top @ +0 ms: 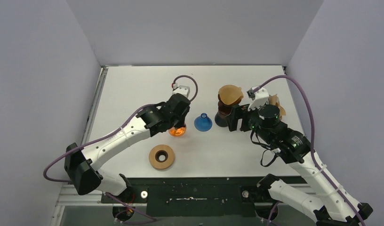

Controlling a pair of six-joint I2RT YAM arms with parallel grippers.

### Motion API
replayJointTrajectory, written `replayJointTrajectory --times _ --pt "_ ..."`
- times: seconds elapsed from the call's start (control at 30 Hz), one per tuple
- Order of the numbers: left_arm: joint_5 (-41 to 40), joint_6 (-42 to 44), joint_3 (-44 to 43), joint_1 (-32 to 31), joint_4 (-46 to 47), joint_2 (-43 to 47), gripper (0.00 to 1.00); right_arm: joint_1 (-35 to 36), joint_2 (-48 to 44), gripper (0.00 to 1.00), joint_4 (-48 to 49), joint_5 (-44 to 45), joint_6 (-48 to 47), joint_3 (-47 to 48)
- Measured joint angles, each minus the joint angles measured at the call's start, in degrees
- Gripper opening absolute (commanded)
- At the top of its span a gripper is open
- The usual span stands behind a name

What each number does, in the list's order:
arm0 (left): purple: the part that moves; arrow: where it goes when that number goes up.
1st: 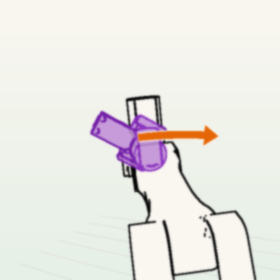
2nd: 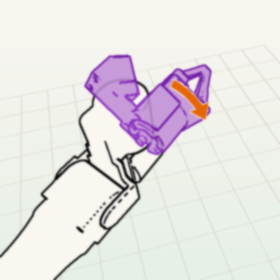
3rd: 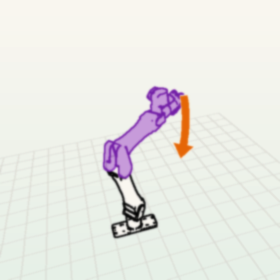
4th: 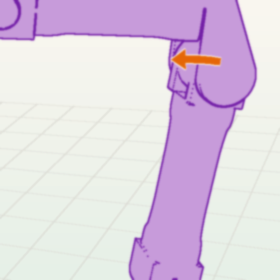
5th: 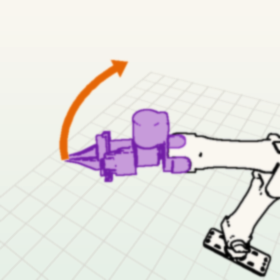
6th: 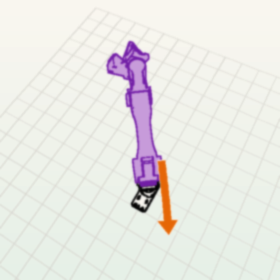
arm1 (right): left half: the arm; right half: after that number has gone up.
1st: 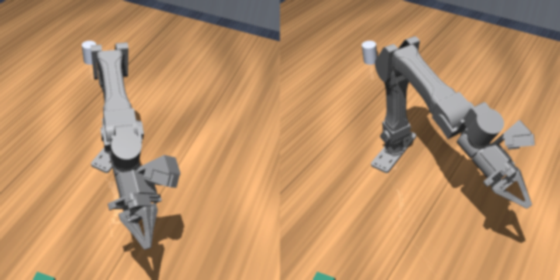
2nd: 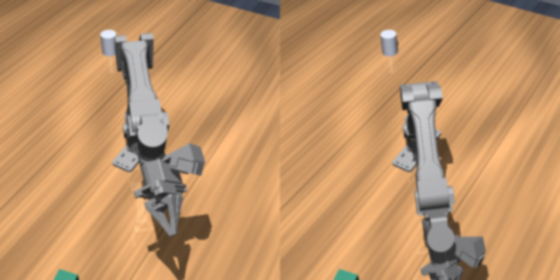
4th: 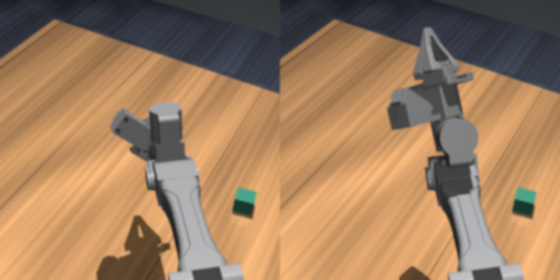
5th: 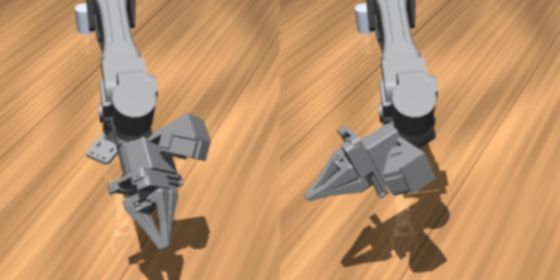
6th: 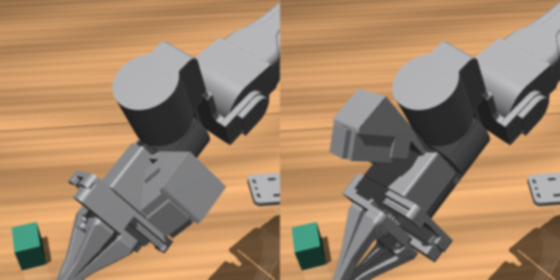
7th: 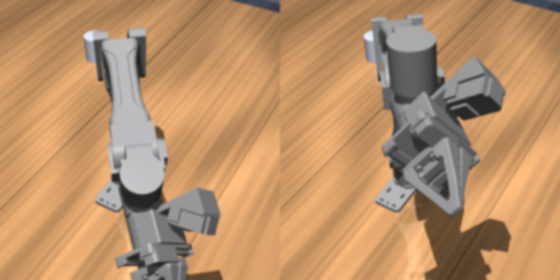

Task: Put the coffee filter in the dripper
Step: Place the coffee server at the center of the board.

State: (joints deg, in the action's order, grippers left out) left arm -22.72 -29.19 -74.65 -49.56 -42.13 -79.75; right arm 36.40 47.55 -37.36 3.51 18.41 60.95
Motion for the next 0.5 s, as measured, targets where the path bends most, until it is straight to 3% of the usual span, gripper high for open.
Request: replayJointTrajectory --times 0.5 --pt "-2.32 1.40 -3.02 -12.00 1.60 -10.93 0.00 0.00 -4.87 0.79 -5.75 5.73 0.24 -0.22"
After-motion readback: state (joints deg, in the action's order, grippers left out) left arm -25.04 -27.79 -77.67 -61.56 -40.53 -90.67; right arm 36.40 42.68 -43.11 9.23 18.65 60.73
